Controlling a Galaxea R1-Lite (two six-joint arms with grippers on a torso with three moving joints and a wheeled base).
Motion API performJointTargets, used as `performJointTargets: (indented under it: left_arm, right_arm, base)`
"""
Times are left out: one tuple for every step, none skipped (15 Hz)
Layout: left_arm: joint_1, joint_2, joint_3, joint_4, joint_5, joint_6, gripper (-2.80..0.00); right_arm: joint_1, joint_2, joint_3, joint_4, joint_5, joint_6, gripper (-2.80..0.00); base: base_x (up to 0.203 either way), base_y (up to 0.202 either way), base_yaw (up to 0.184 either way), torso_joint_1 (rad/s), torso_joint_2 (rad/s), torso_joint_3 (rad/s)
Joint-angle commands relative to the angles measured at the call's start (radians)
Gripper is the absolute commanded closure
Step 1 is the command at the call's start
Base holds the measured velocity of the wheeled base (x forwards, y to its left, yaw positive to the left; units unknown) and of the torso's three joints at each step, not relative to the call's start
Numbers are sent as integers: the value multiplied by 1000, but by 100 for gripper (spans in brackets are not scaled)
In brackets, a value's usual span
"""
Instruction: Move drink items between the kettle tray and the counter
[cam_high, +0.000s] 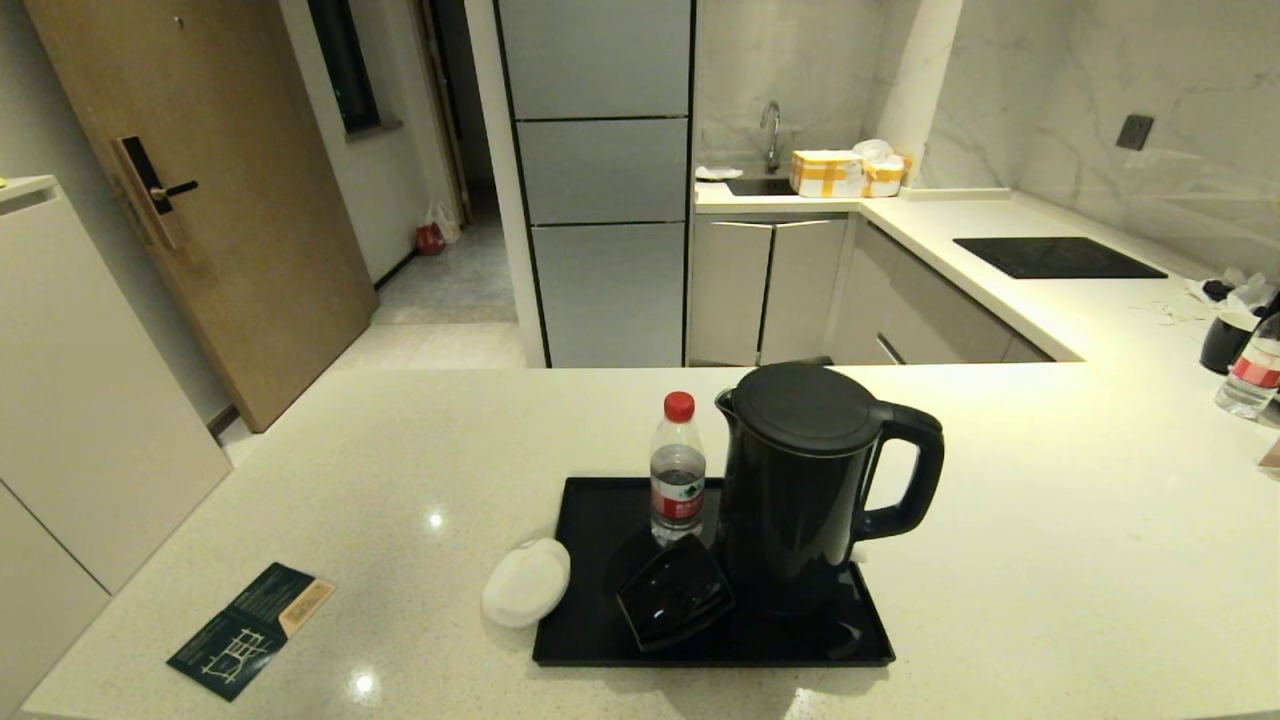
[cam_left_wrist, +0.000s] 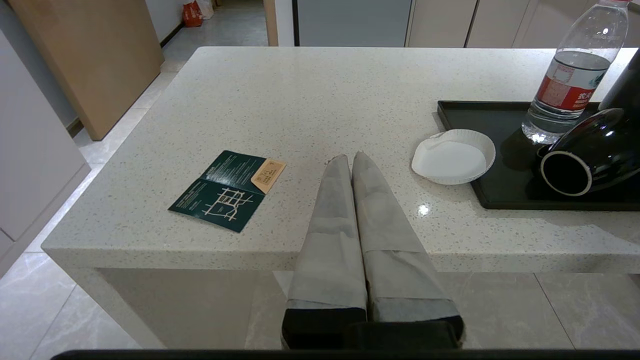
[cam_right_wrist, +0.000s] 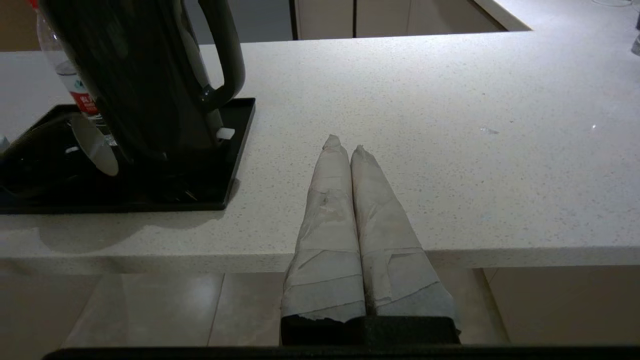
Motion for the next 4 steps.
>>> performJointTargets:
  left_arm:
    - [0, -2, 2, 0, 1, 0, 0]
    - [0, -2, 2, 0, 0, 1, 0]
    - [0, -2, 2, 0, 0, 1, 0]
    - [0, -2, 2, 0, 0, -1, 0]
  right_arm:
    - [0, 0, 2, -3, -2, 16, 0]
    - [0, 2, 2, -3, -2, 15, 0]
    - [0, 2, 2, -3, -2, 16, 0]
    - [0, 0, 2, -3, -2, 16, 0]
  base:
    - [0, 0, 0, 0, 0, 0]
    - [0, 0, 0, 0, 0, 0]
    - [0, 0, 0, 0, 0, 0]
    - [0, 0, 0, 0, 0, 0]
